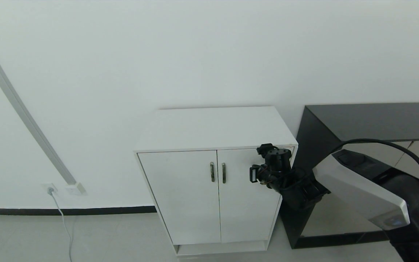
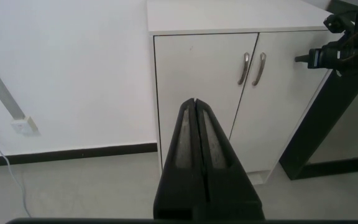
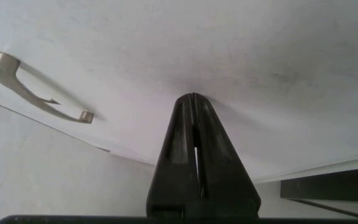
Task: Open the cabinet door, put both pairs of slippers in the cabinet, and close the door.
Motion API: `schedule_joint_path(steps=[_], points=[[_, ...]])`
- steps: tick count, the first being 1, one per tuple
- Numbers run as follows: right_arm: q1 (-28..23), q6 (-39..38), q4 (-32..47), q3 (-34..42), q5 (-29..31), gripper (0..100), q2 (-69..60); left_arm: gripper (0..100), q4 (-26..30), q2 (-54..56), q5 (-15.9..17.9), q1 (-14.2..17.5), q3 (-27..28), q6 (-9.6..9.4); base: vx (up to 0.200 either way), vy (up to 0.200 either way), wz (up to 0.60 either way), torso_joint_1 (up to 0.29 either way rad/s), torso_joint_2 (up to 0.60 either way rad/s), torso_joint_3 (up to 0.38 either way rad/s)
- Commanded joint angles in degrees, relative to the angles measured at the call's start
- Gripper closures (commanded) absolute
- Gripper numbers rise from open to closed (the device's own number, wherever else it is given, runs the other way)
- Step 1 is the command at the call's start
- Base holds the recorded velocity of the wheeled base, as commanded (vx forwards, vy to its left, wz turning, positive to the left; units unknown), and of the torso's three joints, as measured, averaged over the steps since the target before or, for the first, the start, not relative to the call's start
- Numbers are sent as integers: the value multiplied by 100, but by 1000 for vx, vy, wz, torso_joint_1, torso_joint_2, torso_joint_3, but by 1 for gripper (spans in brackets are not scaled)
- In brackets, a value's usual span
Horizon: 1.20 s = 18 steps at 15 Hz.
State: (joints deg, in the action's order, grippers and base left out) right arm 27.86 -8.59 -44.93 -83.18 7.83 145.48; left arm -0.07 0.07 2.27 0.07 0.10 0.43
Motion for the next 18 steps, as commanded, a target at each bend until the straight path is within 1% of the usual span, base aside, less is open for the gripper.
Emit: schedule_joint_path(steps=[1,7,10,13,18], points=[[-17,7,20,-111,8,100,68,100,-1,-7,2,1,-1,1,0,0,0,0,0,0],[-43,7,37,-296,8,100,191,100,-1,-7,2,1,-1,1,0,0,0,0,0,0],[-43,7,20,-225,17,100,156,100,-1,-7,2,1,-1,1,0,0,0,0,0,0],[1,7,-33,293,17,100,-257,100,-1,-7,2,1,-1,1,0,0,0,0,0,0],[141,-2,-314,1735,26,100,-1400,100,-1,-7,-7,1,-1,1,0,0,0,0,0,0]])
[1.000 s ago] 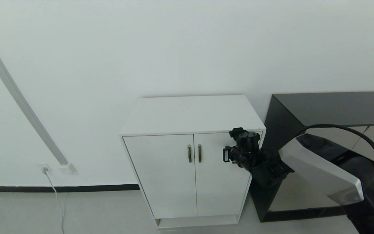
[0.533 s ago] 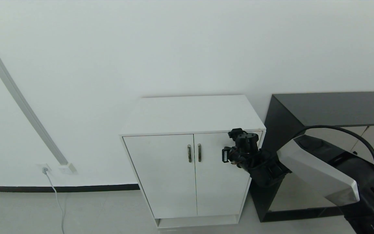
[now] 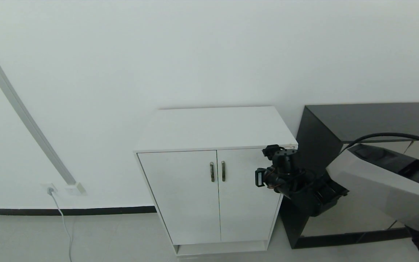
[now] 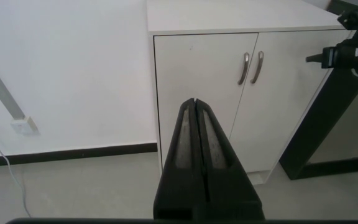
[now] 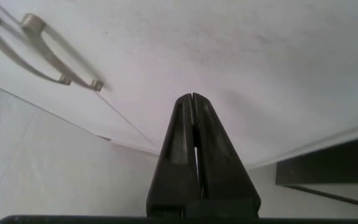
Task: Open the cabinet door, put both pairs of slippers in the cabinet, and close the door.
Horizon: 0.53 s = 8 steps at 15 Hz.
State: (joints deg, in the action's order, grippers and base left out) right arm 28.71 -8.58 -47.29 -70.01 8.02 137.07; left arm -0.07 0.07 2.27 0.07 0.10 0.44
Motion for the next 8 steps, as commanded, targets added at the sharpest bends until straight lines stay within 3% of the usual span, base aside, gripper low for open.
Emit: schedule_joint_path(steps=[1,8], points=[[56,6,-149,708,6,100,-778,100,-1,-7,-7,1,-1,9,0,0,0,0,0,0],[-489,41,-307,1965,103,100,-2062,100,-1,-7,-7,1,-1,18,0,0,0,0,0,0]])
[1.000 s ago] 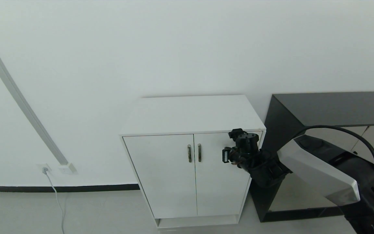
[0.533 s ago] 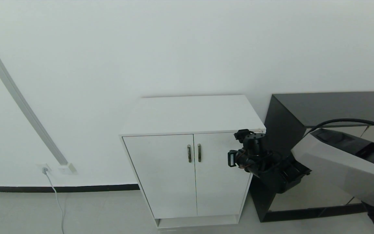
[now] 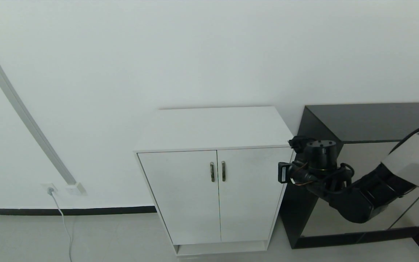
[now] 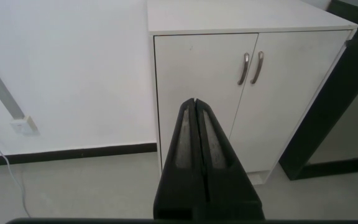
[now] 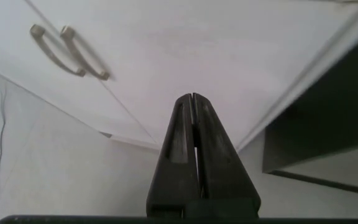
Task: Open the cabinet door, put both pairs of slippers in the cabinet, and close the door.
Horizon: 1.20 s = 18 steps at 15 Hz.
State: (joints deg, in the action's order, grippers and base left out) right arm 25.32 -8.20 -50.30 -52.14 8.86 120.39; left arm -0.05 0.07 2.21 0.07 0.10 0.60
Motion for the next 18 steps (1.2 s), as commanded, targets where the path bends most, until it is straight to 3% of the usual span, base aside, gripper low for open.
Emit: schedule_joint_path(steps=[1,7,12,18], points=[[-308,-6,-6,345,37,100,-552,100,-4,-7,-1,1,-1,2,0,0,0,0,0,0],[-827,21,-15,1426,37,100,-1493,100,-4,-7,-1,1,-1,11,0,0,0,0,0,0],[-1574,258,-6,2314,37,100,-2292,100,-4,-7,-1,1,-1,2,0,0,0,0,0,0],[-1627,574,38,3509,19,100,-3725,100,-4,-7,-1,1,-1,2,0,0,0,0,0,0]])
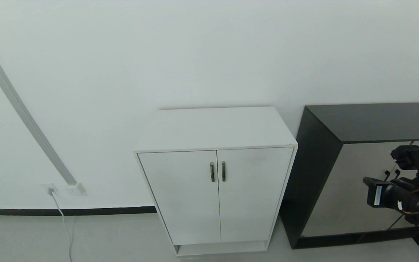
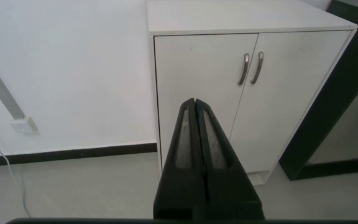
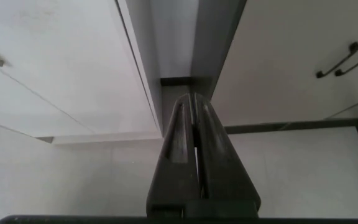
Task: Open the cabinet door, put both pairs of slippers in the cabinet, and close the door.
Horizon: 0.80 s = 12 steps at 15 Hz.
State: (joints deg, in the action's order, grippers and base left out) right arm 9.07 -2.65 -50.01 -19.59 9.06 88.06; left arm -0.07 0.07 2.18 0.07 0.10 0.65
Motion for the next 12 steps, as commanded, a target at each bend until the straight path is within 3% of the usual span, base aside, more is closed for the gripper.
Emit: schedule_joint_path(steps=[1,8,12], points=[[-2,27,17,509,-18,100,-844,100,-1,-7,2,1,-1,6,0,0,0,0,0,0],[7,18,465,1353,-176,100,-2162,100,-1,-7,10,1,-1,-3,0,0,0,0,0,0],[7,18,1599,1423,-414,100,-3313,100,-1,-7,10,1,-1,-12,0,0,0,0,0,0]])
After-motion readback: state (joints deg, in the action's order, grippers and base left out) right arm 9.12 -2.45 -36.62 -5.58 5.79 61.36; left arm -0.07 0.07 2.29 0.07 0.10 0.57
